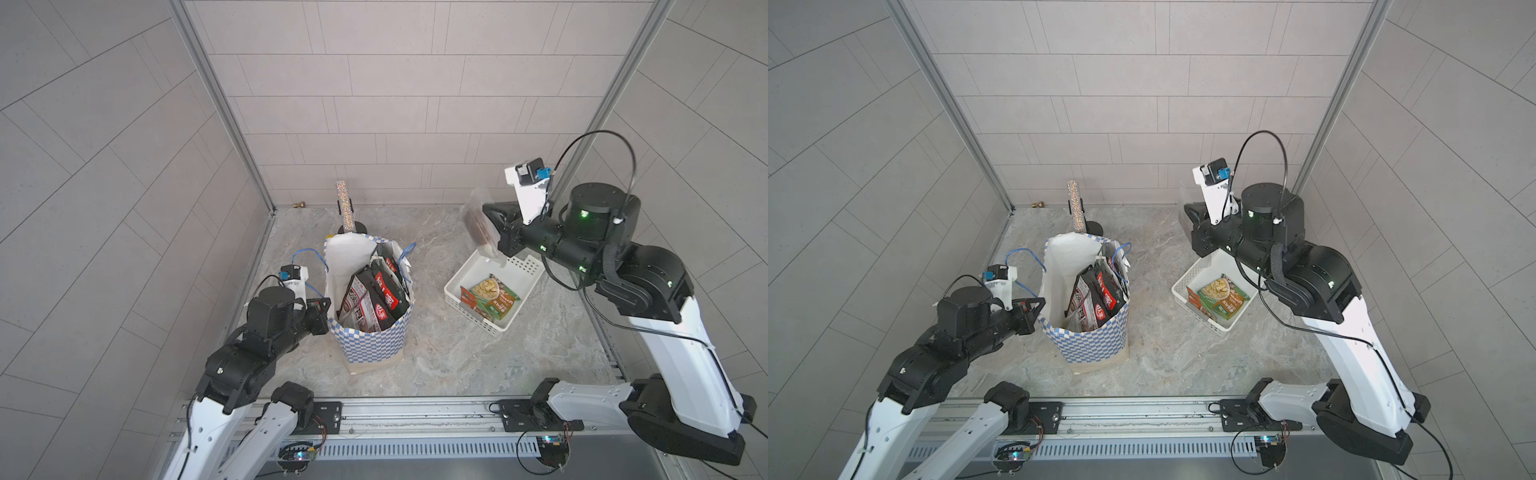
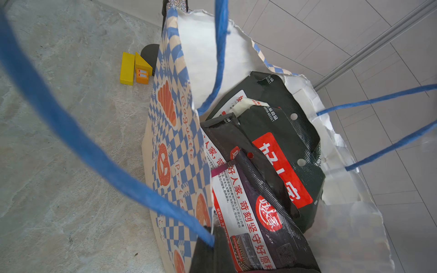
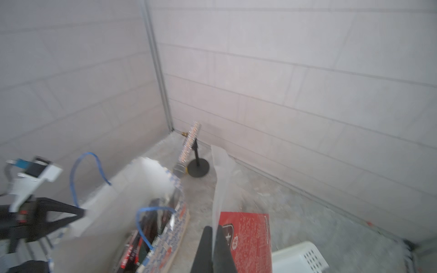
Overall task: Place the condiment packets inside the bag
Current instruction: Pick up the condiment packet from the storage box, then place the condiment packet in the paper bag.
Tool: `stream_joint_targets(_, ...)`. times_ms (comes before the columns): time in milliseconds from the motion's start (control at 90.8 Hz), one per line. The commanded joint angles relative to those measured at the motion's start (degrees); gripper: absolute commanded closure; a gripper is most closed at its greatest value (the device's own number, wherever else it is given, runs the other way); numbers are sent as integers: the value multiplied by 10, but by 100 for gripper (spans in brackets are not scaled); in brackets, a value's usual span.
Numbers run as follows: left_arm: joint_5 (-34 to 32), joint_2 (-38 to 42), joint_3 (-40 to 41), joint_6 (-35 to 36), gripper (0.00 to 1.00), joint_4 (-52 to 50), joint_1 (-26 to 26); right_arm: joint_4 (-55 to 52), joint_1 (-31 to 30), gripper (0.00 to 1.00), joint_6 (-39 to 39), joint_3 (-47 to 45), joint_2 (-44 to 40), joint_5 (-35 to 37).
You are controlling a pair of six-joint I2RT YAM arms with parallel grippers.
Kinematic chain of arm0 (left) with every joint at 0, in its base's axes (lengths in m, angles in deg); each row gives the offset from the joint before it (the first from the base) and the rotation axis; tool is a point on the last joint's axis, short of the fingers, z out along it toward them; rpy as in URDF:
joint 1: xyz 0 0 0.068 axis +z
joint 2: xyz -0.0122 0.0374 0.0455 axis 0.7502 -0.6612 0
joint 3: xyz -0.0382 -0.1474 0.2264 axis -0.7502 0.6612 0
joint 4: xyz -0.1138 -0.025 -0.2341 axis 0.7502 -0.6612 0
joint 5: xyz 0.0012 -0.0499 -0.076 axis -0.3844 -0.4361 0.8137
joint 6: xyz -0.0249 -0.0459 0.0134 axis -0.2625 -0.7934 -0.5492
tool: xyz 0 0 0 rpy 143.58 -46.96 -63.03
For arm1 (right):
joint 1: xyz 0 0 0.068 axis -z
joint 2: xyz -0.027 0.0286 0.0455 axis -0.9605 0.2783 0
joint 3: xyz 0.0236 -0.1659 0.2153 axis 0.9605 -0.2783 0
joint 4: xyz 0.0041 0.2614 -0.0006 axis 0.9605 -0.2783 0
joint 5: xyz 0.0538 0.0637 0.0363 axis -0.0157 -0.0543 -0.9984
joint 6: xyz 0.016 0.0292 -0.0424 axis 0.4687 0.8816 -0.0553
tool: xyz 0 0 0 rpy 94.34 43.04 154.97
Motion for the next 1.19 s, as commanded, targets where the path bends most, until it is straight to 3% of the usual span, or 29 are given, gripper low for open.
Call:
stream_joint_targets(0, 38, 4, 3, 23, 100, 48, -1, 22, -48, 100, -4, 92, 49, -72)
stream_joint_targets(99, 36, 4, 5, 23, 100, 49, -1, 74, -89, 100, 27, 137, 88, -110)
stream_joint_targets(341, -9, 11, -4, 12, 100, 35, -1, 199, -140, 100, 99, 76, 152, -132)
stream_joint_targets(605, -8, 15, -5, 5, 100, 31, -1, 258, -140, 100, 138, -19, 188, -118)
stream_joint_targets(1046, 7, 16, 7, 3, 100, 42, -2, 283, -112, 100, 164, -26, 295, -92)
stream_joint_targets(1178, 17, 15, 7, 2, 100, 45, -2, 293, -110, 100, 163, -24, 340, -51)
